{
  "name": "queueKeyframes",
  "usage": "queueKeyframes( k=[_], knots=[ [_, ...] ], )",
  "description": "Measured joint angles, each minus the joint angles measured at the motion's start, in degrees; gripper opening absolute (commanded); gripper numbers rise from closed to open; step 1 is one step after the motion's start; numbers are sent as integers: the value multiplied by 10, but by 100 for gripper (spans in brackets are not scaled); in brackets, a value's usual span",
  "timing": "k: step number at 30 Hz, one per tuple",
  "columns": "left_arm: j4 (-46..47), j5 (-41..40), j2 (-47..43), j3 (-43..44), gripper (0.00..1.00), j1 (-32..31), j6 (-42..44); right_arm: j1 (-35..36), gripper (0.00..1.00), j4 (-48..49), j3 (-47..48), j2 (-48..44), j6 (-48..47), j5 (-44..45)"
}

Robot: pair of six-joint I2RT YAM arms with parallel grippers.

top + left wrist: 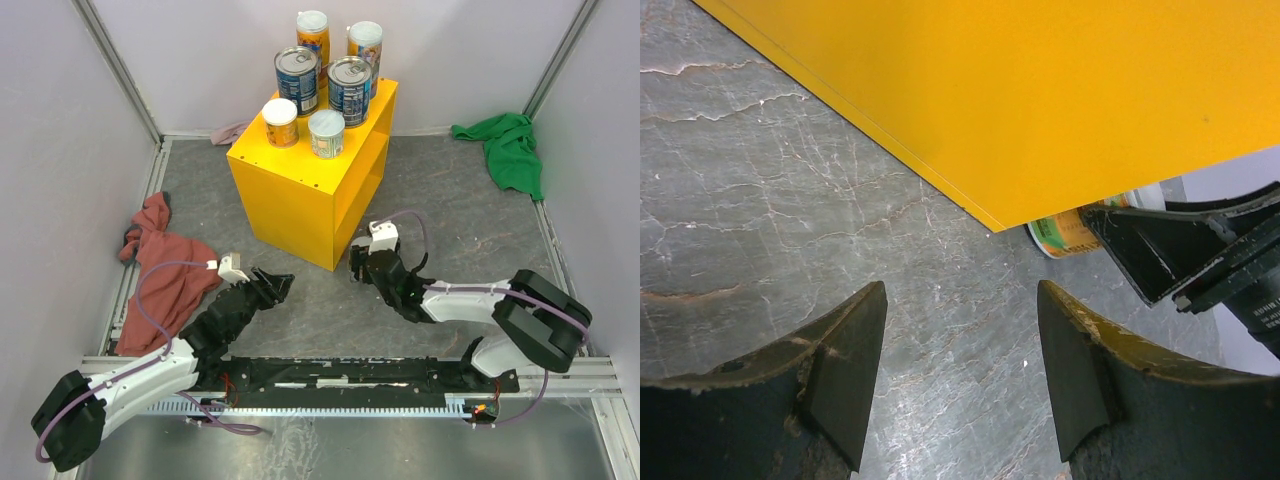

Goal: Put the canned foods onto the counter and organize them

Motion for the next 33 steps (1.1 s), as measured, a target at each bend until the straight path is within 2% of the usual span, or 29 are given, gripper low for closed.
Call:
queueKeyframes(
  k=[3,11,16,22,33],
  knots=[
    [0,1,0,0,68,0,0,0,25,-22,-17,-31,9,-2],
    [0,3,0,0,68,0,0,3,19,-102,-54,-125,22,-10],
    [0,3,0,0,68,0,0,19,7,-150,-67,-172,27,-9],
    [0,4,-1,0,68,0,0,57,2,-194,-67,-214,29,2],
    [0,5,-21,0,68,0,0,113,1,-258,-62,-265,26,38]
  ],
)
